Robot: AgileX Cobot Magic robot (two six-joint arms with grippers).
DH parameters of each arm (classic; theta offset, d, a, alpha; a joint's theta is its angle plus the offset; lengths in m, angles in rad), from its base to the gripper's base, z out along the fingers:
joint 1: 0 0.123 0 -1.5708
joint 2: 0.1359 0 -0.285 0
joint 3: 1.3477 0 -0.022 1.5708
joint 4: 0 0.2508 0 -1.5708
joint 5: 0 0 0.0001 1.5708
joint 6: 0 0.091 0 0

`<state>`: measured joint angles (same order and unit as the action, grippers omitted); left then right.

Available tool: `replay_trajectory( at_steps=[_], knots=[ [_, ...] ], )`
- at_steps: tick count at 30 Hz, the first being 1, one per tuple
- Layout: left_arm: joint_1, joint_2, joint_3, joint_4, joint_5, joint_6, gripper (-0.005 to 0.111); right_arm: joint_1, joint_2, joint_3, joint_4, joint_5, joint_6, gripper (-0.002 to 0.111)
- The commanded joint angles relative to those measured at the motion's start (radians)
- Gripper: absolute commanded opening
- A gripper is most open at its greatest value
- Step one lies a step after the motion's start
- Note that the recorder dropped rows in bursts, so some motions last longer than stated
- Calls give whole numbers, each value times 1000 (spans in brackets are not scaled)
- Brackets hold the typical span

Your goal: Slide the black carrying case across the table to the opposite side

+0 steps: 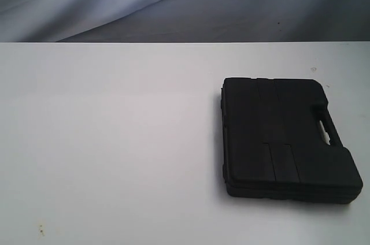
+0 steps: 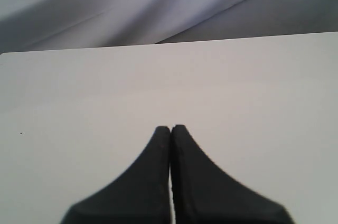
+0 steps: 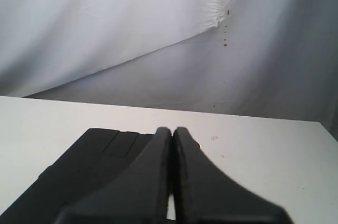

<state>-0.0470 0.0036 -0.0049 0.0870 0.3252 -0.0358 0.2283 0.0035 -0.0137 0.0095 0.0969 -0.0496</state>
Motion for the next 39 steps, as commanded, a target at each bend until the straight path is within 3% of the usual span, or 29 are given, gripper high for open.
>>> replay_trajectory(
  at_steps=[1, 10, 39],
  knots=[
    [2, -4, 5, 2, -6, -7, 0, -8, -4, 14, -39, -56, -10, 0],
    [2, -4, 5, 2, -6, -7, 0, -8, -4, 14, -129, 17, -10, 0],
    [2, -4, 5, 2, -6, -7, 0, -8, -4, 14, -53, 133, 5, 0]
  ],
)
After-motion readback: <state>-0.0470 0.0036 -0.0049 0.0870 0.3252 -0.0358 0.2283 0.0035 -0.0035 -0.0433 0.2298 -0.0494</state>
